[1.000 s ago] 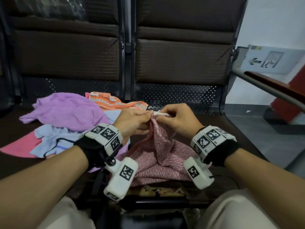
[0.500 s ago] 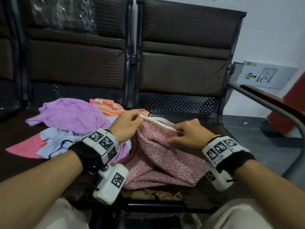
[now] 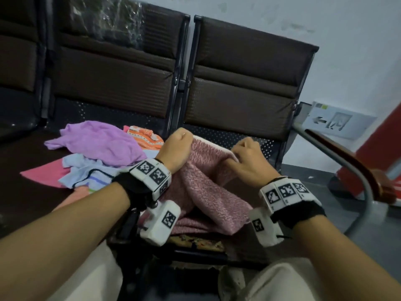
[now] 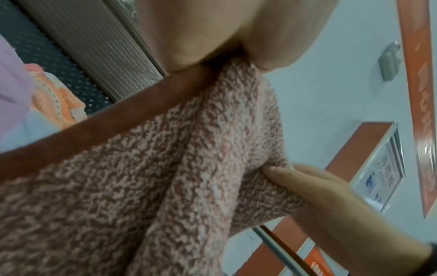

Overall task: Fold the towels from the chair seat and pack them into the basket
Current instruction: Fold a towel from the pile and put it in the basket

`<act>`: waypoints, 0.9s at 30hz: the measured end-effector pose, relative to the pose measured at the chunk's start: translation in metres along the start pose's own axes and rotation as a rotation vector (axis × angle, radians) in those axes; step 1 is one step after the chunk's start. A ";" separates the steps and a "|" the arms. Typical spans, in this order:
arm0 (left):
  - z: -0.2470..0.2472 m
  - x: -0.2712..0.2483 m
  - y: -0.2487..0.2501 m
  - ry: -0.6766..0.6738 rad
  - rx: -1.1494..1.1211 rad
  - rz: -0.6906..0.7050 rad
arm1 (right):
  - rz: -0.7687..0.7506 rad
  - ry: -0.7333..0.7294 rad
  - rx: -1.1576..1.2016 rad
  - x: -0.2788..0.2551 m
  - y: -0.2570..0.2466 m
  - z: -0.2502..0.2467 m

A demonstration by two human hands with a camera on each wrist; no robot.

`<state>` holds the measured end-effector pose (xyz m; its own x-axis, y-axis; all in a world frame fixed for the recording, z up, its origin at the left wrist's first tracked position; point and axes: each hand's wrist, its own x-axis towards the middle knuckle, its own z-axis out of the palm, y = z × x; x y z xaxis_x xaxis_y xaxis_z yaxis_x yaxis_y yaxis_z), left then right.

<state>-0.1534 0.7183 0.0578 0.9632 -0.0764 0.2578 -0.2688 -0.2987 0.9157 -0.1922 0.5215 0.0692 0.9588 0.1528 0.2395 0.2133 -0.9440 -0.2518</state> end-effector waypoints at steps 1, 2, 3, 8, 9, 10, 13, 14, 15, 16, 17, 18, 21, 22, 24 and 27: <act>-0.001 0.002 0.005 0.005 -0.035 0.019 | 0.040 -0.002 0.078 0.001 0.003 -0.007; -0.003 0.004 0.010 0.008 -0.052 0.035 | 0.067 -0.010 0.182 0.001 0.006 -0.014; -0.006 0.008 0.015 0.009 -0.041 0.055 | 0.090 -0.003 0.285 0.002 0.007 -0.021; -0.037 0.046 0.042 0.009 0.155 0.170 | 0.061 0.204 0.385 0.027 0.006 -0.058; -0.042 0.056 0.048 0.029 0.223 0.184 | 0.042 0.188 0.340 0.036 0.004 -0.067; -0.046 0.066 0.054 0.057 0.305 0.199 | 0.025 0.166 0.295 0.046 0.003 -0.074; -0.050 0.091 0.073 0.123 0.402 0.247 | 0.026 0.197 0.191 0.071 -0.002 -0.093; -0.050 0.097 0.082 0.144 0.399 0.260 | 0.027 0.258 0.169 0.078 -0.003 -0.099; -0.050 0.103 0.090 0.167 0.385 0.276 | 0.024 0.338 0.156 0.083 -0.006 -0.106; -0.051 0.108 0.099 0.191 0.359 0.297 | 0.015 0.424 0.159 0.086 -0.008 -0.112; -0.052 0.112 0.106 0.208 0.324 0.323 | 0.000 0.507 0.182 0.088 -0.011 -0.119; -0.053 0.113 0.112 0.216 0.289 0.352 | -0.019 0.576 0.221 0.088 -0.013 -0.124; -0.054 0.107 0.114 0.202 0.214 0.418 | -0.049 0.658 0.285 0.080 -0.014 -0.127; -0.052 0.101 0.108 0.192 0.205 0.419 | -0.044 0.648 0.284 0.074 -0.012 -0.123; -0.047 0.085 0.089 0.158 0.221 0.396 | -0.007 0.587 0.272 0.060 -0.008 -0.112; -0.036 0.055 0.056 0.062 0.254 0.319 | 0.057 0.424 0.239 0.033 -0.001 -0.089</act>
<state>-0.1153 0.7316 0.1342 0.8276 -0.1483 0.5414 -0.5361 -0.4950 0.6838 -0.1776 0.5011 0.1610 0.8198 -0.0768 0.5675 0.2473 -0.8463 -0.4718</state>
